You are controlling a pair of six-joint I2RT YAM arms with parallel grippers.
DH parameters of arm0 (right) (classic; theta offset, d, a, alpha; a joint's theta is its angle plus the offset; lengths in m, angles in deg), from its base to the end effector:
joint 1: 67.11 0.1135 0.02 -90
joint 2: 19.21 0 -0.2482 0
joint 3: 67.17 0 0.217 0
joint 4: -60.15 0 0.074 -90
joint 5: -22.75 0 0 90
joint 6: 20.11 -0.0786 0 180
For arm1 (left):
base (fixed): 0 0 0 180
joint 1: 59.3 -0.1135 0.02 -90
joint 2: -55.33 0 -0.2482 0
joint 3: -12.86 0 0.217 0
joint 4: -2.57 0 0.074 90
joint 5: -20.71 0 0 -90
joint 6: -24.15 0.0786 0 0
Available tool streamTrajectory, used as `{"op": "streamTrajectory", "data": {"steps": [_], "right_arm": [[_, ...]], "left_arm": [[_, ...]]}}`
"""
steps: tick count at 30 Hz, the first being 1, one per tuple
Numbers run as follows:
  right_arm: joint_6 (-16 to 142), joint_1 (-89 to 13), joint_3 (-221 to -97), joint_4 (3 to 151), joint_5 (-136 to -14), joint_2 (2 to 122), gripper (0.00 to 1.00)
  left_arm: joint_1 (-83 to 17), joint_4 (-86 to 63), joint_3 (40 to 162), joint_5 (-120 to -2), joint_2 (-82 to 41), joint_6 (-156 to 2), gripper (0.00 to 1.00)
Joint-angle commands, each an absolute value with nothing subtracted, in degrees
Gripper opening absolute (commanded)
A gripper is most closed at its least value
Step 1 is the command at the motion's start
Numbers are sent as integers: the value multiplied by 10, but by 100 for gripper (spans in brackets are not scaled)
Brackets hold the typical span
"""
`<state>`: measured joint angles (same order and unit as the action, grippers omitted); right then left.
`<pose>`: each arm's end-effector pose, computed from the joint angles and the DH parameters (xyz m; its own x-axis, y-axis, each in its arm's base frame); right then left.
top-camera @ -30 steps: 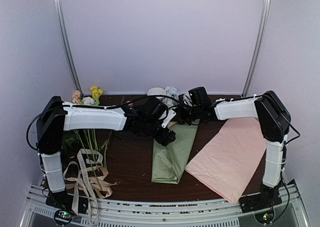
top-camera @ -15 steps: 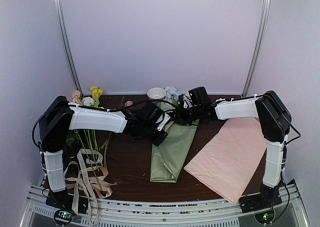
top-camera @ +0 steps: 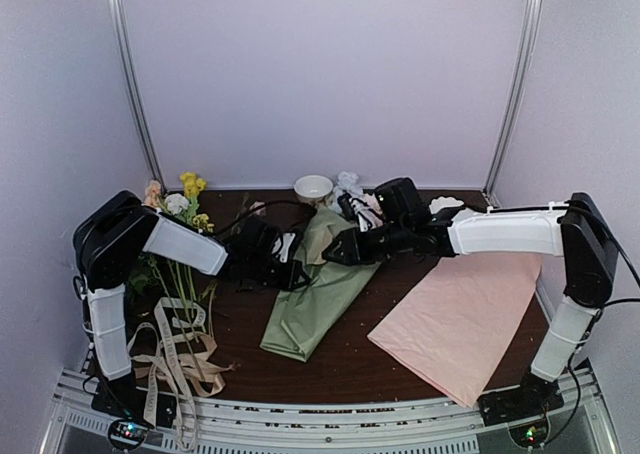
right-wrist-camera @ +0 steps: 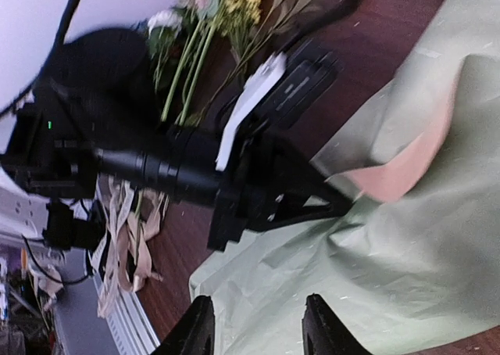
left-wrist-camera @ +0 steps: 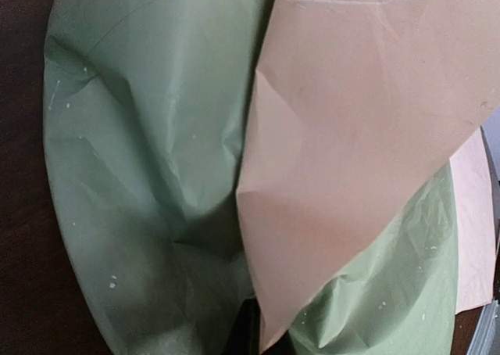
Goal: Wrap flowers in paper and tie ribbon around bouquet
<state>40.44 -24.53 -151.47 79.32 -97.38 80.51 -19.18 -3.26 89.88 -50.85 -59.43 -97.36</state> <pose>0.2590 0.2916 0.2198 -0.8013 -0.1588 -0.5768 -0.5690 0.4999 0.6529 0.2923 -0.2788 0.1037 -0.8604 0.0767 -0.5038 0.3951 0.7247 -0.5645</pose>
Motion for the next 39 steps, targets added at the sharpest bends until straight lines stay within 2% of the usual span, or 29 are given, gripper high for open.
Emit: {"op": "streamTrajectory", "data": {"steps": [1, 6, 13, 15, 17, 21, 23, 26, 30, 33, 37, 39], "right_arm": [[479, -187, -1526, 854, -978, 850, 38], [495, -153, -1546, 855, -995, 907, 34], [530, -135, -1583, 948, -921, 969, 33], [528, -135, -1576, 945, -918, 971, 33], [524, -135, -1572, 937, -918, 969, 33], [518, -134, -1573, 935, -908, 963, 33], [512, -135, -1574, 938, -890, 959, 33], [507, -136, -1578, 944, -876, 954, 33], [508, -136, -1580, 948, -872, 950, 34], [512, -136, -1579, 957, -859, 934, 34], [496, -151, -1555, 949, -861, 889, 36], [470, -168, -1530, 931, -859, 853, 43]], "left_arm": [[-198, 23, 880, -483, -600, -1006, 0], [-200, 45, 859, -502, -580, -1021, 0], [-201, 26, 860, -543, -549, -1023, 2], [-201, -34, 885, -568, -541, -994, 10], [-201, -117, 921, -606, -543, -958, 28], [-209, -169, 942, -622, -543, -923, 54], [-221, -161, 929, -608, -539, -924, 62], [-234, -155, 920, -570, -549, -927, 69], [-234, -147, 922, -529, -576, -928, 72], [-234, -123, 915, -508, -585, -936, 70], [-225, -79, 904, -472, -588, -946, 57], [-219, -77, 908, -468, -592, -945, 46]]}}
